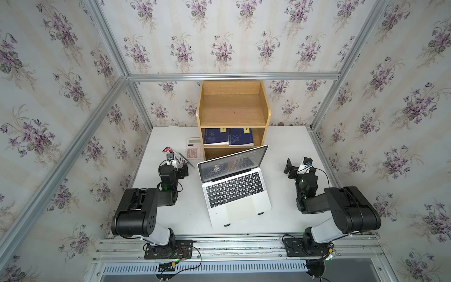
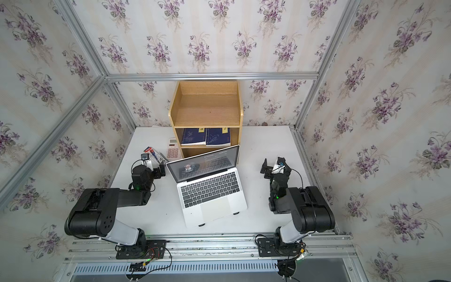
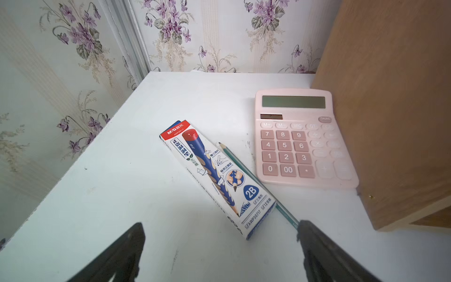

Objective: Close the laptop lid and set it aside
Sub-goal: Close the lid of the laptop.

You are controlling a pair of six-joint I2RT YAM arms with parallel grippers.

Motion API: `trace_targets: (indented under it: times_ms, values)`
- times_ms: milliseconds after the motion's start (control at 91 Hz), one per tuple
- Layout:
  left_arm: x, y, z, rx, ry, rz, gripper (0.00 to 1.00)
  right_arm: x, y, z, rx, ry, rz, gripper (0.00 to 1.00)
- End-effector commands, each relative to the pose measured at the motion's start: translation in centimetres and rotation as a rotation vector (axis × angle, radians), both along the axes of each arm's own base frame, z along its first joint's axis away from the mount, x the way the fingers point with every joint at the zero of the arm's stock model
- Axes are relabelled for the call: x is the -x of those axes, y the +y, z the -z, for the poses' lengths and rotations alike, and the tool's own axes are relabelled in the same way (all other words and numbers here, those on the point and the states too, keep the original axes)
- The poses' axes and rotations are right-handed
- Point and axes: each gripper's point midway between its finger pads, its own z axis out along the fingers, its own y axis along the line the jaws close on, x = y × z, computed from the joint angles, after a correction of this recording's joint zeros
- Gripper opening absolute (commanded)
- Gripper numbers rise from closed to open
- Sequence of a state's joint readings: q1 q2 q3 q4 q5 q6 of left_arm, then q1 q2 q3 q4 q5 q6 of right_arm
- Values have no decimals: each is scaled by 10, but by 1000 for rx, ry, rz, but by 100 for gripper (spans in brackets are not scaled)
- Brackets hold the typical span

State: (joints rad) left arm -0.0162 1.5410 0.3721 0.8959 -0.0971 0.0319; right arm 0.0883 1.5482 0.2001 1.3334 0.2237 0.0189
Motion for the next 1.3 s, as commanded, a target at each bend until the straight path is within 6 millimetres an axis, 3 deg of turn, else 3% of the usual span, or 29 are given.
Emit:
trace_targets:
  times_ms: [0, 297, 385, 462, 516, 626, 703, 769, 923, 1022, 1110, 1220, 1286]
  values:
    - [-2, -1, -6, -4, -25, 7, 99, -1, 0, -5, 3, -17, 1, 100]
    - [-3, -1, -6, -4, -26, 6, 99, 0, 0, -4, 6, -17, -3, 100]
    - [-2, 0, -9, -4, -33, 3, 99, 8, 3, -13, 12, -63, -24, 100]
    - [4, -2, -17, -2, 2, 9, 99, 29, -3, -29, 9, -133, 18, 100]
    - [12, 1, -40, 58, 35, -34, 99, 45, -10, -39, -20, -165, 65, 100]
    - [34, 20, -74, 229, 116, -239, 99, 57, -22, -31, -183, -56, 146, 100]
    - [54, 25, -79, 337, 185, -330, 99, 63, -25, -37, -244, 33, 180, 100]
    - [65, 16, -75, 428, 222, -325, 99, 68, -26, -54, -284, 35, 187, 100]
    - [90, -8, -63, 620, 273, -278, 99, 69, 17, -102, -433, 149, -25, 95]
    - [108, -31, -60, 699, 307, -167, 98, 75, 57, -150, -540, 185, -246, 77]
    - [119, -59, -65, 769, 300, 0, 95, 82, 80, -195, -572, 187, -384, 59]
    - [139, -67, -56, 813, 327, 27, 92, 91, 106, -251, -590, 167, -539, 38]
    - [150, -69, -50, 821, 344, 30, 92, 95, 125, -276, -587, 170, -609, 32]
